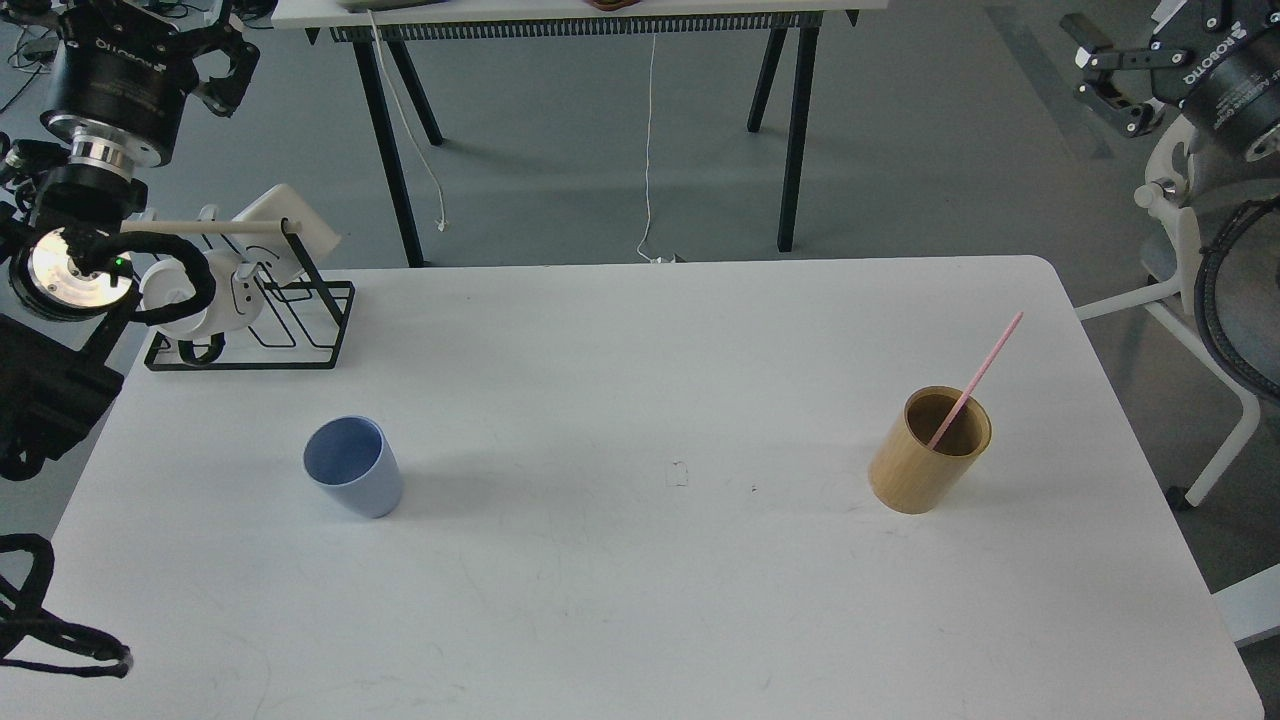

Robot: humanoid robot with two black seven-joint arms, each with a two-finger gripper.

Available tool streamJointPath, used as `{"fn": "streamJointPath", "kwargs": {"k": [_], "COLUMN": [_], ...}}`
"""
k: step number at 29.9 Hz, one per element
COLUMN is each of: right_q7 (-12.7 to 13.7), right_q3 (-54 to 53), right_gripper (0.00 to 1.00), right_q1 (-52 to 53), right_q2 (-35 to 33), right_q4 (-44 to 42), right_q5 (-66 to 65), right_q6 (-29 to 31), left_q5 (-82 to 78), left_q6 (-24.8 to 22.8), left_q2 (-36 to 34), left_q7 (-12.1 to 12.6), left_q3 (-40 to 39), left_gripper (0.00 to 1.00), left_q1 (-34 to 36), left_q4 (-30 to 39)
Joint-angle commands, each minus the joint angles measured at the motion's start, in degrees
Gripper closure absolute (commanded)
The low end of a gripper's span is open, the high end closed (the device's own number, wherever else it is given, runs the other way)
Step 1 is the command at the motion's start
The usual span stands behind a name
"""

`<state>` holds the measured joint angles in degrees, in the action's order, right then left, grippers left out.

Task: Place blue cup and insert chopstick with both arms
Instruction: 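Lower the left gripper from the rack toward the table, then reach the left gripper to the light blue cup and grasp it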

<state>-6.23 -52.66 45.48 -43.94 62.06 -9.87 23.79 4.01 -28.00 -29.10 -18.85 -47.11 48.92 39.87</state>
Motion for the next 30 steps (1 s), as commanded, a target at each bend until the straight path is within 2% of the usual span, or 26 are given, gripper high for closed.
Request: {"fn": "streamJointPath", "kwargs": {"k": [1,3,10,15,21,25,30], "right_q7": [-0.09,-0.18,-0.27,-0.18,-0.27,-0.36,-1.15], "right_q3": [-0.60,-1.12,-3.06,-4.46,-5.96,-6.05,-6.31], "right_gripper": [0.01,0.01,0.01,0.01,0.01,0.01,0.01], "right_q1": [-0.04,-0.13,-0.22,-0.22,-1.79,-1.89,-1.89], "right_q2": [0.43,0.69,4.56,6.49,6.67,6.85,8.60], "right_q4": [0.35,0.26,-0.53,-1.32,-2.46,-6.68,-8.97], "right_q5": [0.02,0.11,0.55,0.64,6.77,10.56,11.54], "right_q6": [-0.58,-0.67,-0.76,-0.76,-0.50,-0.06,0.03], "left_q5": [-7.41,-13.38,-38.33,-59.33,-77.99,-87.04,-94.52], "left_q6": [0.00,0.00,0.00,0.00,0.00,0.00,6.01], "left_q2": [-6.65,-12.18,-29.24,-37.42,-38.75,-38.31,-37.26], "left_q7": [-0.31,-0.40,-0.22,-0.83,-1.53,-2.50,-2.33], "left_q3": [8.32,10.89,11.60,12.65,16.95,20.46,27.14], "left_gripper": [0.00,0.00,0.00,0.00,0.03,0.06,0.06], "left_q1": [-0.14,-0.06,-0.32,-0.76,-0.76,-0.85,-1.02], "left_q4": [8.45,14.68,32.71,42.74,43.98,43.98,43.81]}}
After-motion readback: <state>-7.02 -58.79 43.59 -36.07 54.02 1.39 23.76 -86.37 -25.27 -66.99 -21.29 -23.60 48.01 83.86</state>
